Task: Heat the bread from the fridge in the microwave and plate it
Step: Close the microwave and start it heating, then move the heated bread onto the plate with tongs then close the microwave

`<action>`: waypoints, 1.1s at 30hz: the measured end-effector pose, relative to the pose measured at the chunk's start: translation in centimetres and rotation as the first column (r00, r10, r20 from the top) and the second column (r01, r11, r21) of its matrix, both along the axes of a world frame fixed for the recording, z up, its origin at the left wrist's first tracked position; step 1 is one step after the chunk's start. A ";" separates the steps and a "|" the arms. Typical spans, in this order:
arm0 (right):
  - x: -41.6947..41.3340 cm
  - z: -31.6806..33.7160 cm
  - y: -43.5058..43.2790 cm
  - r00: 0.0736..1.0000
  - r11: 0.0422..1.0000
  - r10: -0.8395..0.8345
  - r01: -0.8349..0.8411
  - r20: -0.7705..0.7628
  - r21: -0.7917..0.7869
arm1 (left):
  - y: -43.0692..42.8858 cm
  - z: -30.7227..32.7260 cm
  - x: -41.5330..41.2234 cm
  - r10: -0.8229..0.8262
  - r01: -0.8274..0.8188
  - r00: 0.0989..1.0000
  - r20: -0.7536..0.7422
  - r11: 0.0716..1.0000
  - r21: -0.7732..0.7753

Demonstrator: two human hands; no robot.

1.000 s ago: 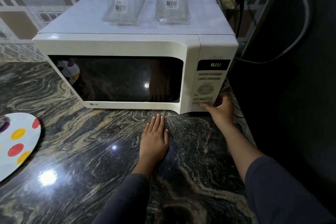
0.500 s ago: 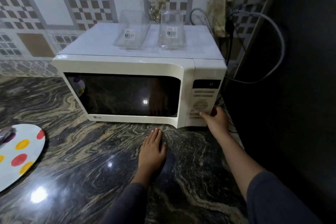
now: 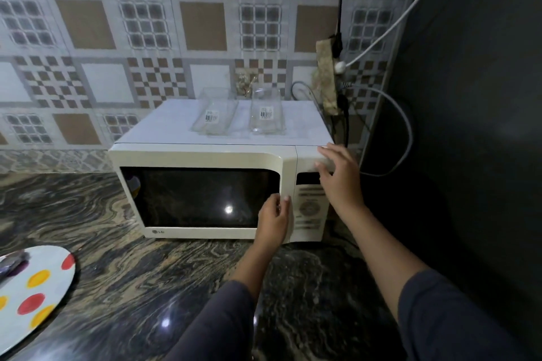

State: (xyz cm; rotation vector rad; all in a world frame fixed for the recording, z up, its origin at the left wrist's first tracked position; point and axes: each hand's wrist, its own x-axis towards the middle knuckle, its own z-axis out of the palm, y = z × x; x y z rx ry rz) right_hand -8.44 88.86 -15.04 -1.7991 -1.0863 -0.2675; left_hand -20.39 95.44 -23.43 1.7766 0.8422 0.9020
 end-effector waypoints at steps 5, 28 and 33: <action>0.0 0.4 0.1 0.995 1.000 0.003 -0.002 -0.097 0.014 | 1.1 0.4 0.3 0.025 -0.026 0.994 -0.106 1.000 -0.015; -13.6 -0.5 -3.4 0.769 0.862 0.505 -0.430 -0.392 0.268 | -10.2 -3.5 -13.0 0.191 -0.204 0.976 0.102 0.969 0.140; -19.1 -1.6 -4.7 0.677 0.696 0.717 -0.676 -0.169 0.244 | -12.8 -7.4 -18.2 0.357 -0.368 0.923 0.142 0.928 0.059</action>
